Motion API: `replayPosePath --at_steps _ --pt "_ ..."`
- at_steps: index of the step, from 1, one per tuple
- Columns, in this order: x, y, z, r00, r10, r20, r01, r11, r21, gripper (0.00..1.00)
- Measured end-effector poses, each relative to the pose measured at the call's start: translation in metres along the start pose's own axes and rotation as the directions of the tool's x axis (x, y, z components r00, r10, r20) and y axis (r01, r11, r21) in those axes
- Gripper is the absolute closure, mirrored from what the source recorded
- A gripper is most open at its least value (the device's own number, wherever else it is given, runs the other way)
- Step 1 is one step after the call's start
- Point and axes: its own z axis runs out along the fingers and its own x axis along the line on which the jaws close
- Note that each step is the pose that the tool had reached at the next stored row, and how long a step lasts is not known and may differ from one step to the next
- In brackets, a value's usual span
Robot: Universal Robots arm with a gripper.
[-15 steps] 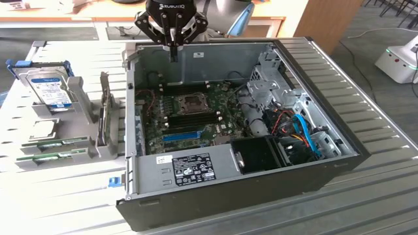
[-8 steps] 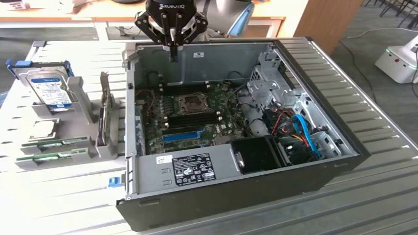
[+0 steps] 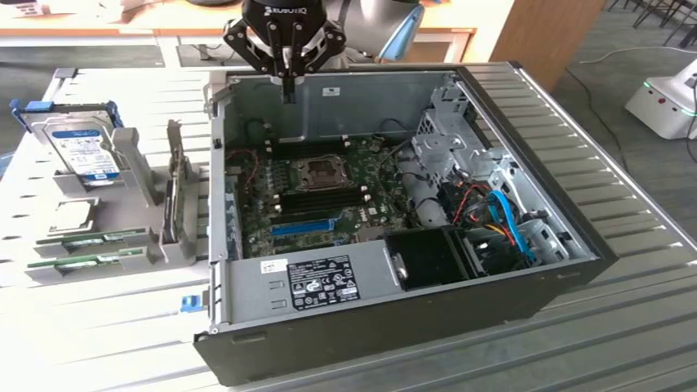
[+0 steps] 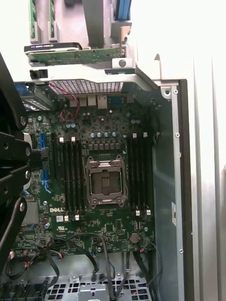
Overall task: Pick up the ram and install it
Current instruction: 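Reach for the ram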
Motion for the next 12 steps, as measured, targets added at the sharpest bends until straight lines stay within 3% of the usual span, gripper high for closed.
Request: replayPosePath --at_steps 12 --pt "0.0016 -0.0001 0.0001 1.0000 0.000 -0.0009 0.000 1.0000 0.0001 0.89"
